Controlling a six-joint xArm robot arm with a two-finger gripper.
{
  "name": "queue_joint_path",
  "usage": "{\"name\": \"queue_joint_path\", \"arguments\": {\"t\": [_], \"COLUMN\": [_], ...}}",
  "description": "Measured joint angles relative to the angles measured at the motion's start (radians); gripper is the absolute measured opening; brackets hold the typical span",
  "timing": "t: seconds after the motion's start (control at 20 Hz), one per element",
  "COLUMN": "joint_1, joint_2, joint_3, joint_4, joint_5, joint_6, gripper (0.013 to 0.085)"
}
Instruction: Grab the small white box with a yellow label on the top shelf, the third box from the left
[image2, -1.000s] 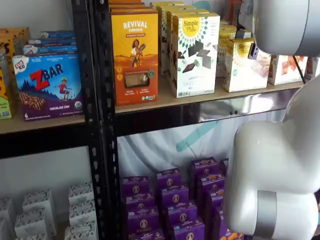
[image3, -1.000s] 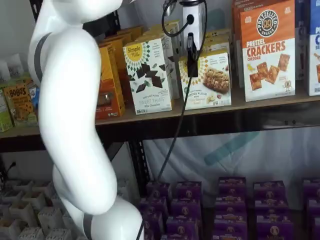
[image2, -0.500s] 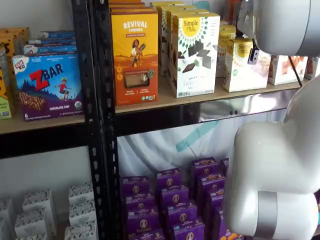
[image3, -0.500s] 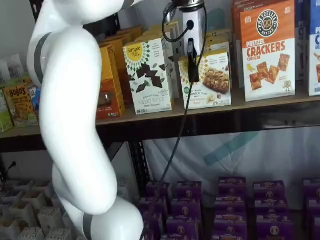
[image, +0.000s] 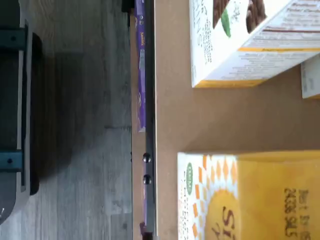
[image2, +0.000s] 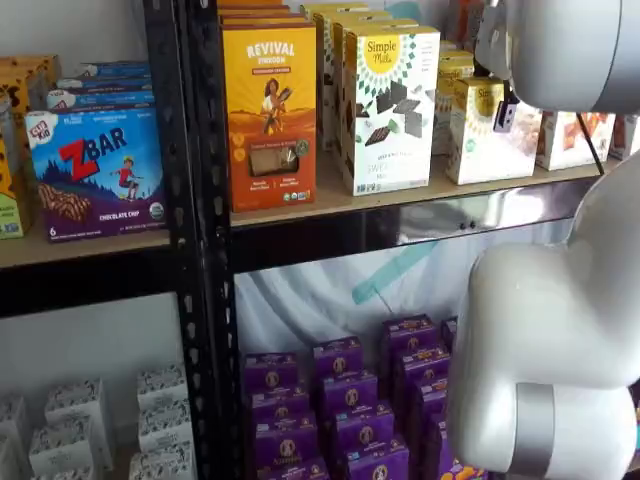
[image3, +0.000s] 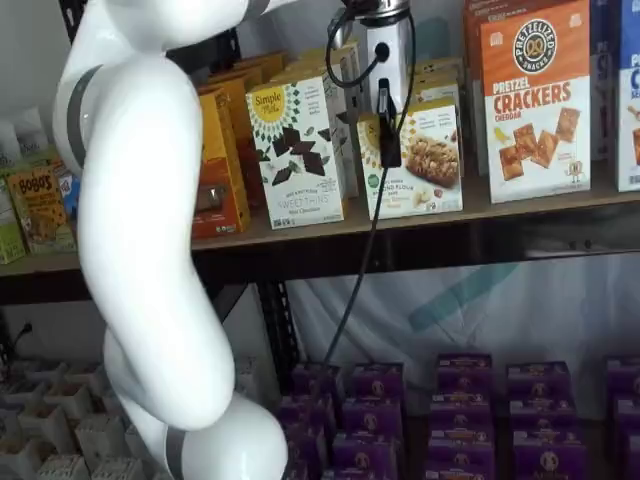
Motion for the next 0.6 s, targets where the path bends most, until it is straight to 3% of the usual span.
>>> {"name": "queue_joint_path", "arguments": {"t": [0.05, 0.35, 0.6], "joint_1": [0.0, 0.001, -0.005], "joint_2": [0.0, 0.0, -0.005], "joint_3": [0.0, 0.0, 0.008], "joint_4": [-0.001, -0.003, 0.011], "joint_5": [0.0, 0.001, -0.008], "joint_6": [0.0, 0.001, -0.004], "gripper": [0.065, 0.065, 0.053]}}
